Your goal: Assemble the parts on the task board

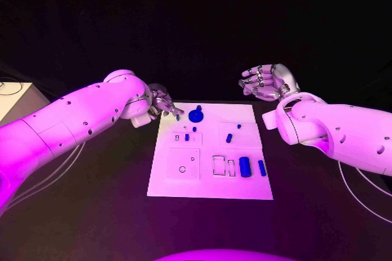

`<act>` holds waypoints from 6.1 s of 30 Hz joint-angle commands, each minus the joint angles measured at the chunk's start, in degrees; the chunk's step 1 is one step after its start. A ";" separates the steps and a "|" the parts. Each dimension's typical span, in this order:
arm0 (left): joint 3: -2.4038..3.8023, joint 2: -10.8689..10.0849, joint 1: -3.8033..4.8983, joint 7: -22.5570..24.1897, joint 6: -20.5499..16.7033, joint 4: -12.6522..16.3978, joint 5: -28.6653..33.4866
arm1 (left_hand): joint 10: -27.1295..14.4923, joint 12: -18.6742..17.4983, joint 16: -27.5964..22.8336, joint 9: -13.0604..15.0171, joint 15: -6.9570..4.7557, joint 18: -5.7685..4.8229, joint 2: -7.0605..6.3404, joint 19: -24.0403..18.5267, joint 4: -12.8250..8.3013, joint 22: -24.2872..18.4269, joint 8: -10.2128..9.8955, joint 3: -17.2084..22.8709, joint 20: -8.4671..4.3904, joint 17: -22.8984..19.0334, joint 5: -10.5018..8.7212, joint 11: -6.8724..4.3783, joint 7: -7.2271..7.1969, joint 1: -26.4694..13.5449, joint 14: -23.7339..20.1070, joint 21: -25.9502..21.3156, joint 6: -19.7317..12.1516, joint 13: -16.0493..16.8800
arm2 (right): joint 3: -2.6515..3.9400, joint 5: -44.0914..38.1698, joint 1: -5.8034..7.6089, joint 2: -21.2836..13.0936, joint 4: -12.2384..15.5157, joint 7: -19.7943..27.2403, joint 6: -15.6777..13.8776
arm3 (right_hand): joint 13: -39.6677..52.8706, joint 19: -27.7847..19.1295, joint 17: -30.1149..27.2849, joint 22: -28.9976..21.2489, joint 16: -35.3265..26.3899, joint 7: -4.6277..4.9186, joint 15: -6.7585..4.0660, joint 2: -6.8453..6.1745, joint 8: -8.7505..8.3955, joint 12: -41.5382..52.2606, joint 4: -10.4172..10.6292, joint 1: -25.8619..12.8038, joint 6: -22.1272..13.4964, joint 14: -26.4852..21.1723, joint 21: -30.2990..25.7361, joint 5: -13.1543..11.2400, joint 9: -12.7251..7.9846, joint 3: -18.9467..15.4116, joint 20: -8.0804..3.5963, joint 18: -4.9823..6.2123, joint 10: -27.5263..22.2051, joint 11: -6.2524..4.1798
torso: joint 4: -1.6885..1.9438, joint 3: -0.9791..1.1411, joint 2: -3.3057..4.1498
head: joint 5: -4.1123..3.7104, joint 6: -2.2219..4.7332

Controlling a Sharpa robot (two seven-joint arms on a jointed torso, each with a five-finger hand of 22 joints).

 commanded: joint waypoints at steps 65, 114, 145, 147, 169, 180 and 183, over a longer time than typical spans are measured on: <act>-1.61 10.17 2.87 0.71 6.05 -17.47 -5.73 | 0.21 1.46 1.13 -1.50 -0.19 0.30 -0.28 0.54 -0.13 1.52 3.76 4.75 -0.12 7.06 -0.06 -0.84 -1.01 -2.45 2.57 0.46 2.22 -0.07 | 0.05 -2.23 0.30 0.76 0.49 0.73 0.05 | -0.59 -1.21 -0.26 -1.25 -1.22 1.21 0.57 0.16 -0.21 -0.07 -0.04 -0.48 -0.76 -0.60 -0.21 0.58 -0.26 -0.28 0.30 0.65 -0.67 0.47 | -0.99 -0.03 2.81 | 0.51 1.11; -1.98 8.88 2.84 0.72 2.36 -14.98 -1.22 | 6.33 2.83 2.85 8.85 -2.11 -0.77 -4.23 4.18 -15.50 7.29 13.67 31.67 -1.74 9.93 14.11 -2.83 -2.77 -2.47 4.12 3.73 2.17 2.95 | 0.04 -0.84 0.27 1.27 -0.06 2.23 -1.60 | -1.09 -1.00 -0.28 -2.29 -1.65 0.98 0.37 0.38 0.16 0.43 -0.27 -0.40 -0.23 0.06 0.10 2.35 -0.29 0.27 0.24 0.76 -0.12 0.22 | -0.88 0.03 2.69 | 1.07 0.57; -5.71 -4.16 1.48 0.72 -5.25 7.72 1.40 | 9.05 3.96 3.46 9.06 -2.83 -1.55 -5.03 6.63 -16.66 10.86 13.55 32.02 -2.35 11.31 18.96 -3.59 -3.53 -3.97 4.78 5.75 4.14 5.14 | 0.03 -0.58 -0.23 0.51 -0.42 2.27 -1.90 | -1.26 -1.02 -0.32 -2.55 -1.85 1.01 0.41 0.39 0.13 0.42 -0.21 -0.57 -0.30 0.02 0.09 2.87 -0.35 0.36 0.25 0.74 -0.22 0.26 | 0.22 0.08 1.63 | 1.42 0.39; -5.92 -4.18 1.16 0.72 -5.19 8.12 1.39 | 9.07 3.94 3.47 9.06 -2.84 -1.54 -5.05 6.61 -16.68 10.82 13.55 32.03 -2.36 11.32 18.98 -3.61 -3.55 -3.99 4.78 5.73 4.18 5.10 | 0.03 -0.58 -0.26 0.52 -0.41 2.25 -1.87 | -1.32 -1.04 -0.34 -2.64 -1.94 1.03 0.42 0.35 0.11 0.40 -0.25 -0.56 -0.34 -0.01 0.07 3.00 -0.37 0.40 0.26 0.73 -0.28 0.28 | 0.16 0.08 1.65 | 1.45 0.41; -7.32 -3.83 -0.72 0.52 -2.69 9.20 -0.19 | 9.08 3.90 3.51 9.05 -2.86 -1.52 -5.06 6.57 -16.71 10.76 13.53 32.06 -2.38 11.41 18.99 -3.63 -3.56 -4.01 4.82 5.71 4.22 5.04 | 0.03 -0.58 -0.35 0.37 -0.25 2.24 -1.92 | -1.33 -1.04 -0.34 -2.65 -1.95 1.03 0.43 0.35 0.11 0.40 -0.26 -0.56 -0.34 -0.01 0.07 3.01 -0.37 0.41 0.26 0.73 -0.28 0.29 | 0.07 0.15 1.65 | 1.33 -0.18; -7.50 -3.72 -1.09 0.55 -2.65 9.24 -1.50 | 9.09 3.85 3.49 9.05 -2.89 -1.52 -5.06 6.57 -16.74 10.75 13.50 32.10 -2.41 11.36 19.01 -3.65 -3.58 -4.02 4.81 5.71 4.25 4.98 | 0.03 -0.58 -0.37 0.35 -0.24 2.25 -1.90 | -1.43 -1.05 -0.36 -2.83 -2.07 1.05 0.44 0.32 0.12 0.41 -0.32 -0.56 -0.35 0.00 0.08 3.16 -0.40 0.49 0.27 0.73 -0.31 0.30 | 0.13 0.08 1.67 | 1.29 -0.37; -7.52 -3.67 -1.15 0.55 -2.63 9.07 -1.72 | 9.10 3.79 3.48 9.04 -2.92 -1.52 -5.07 6.59 -16.79 10.77 13.47 32.14 -2.44 11.36 19.02 -3.68 -3.61 -4.04 4.81 5.72 4.30 4.91 | 0.03 -0.58 -0.38 0.34 -0.22 2.25 -1.89 | -1.43 -1.05 -0.36 -2.83 -2.07 1.05 0.44 0.32 0.12 0.41 -0.32 -0.56 -0.35 0.00 0.08 3.16 -0.40 0.49 0.27 0.73 -0.31 0.30 | 0.14 0.12 1.67 | 1.31 -0.40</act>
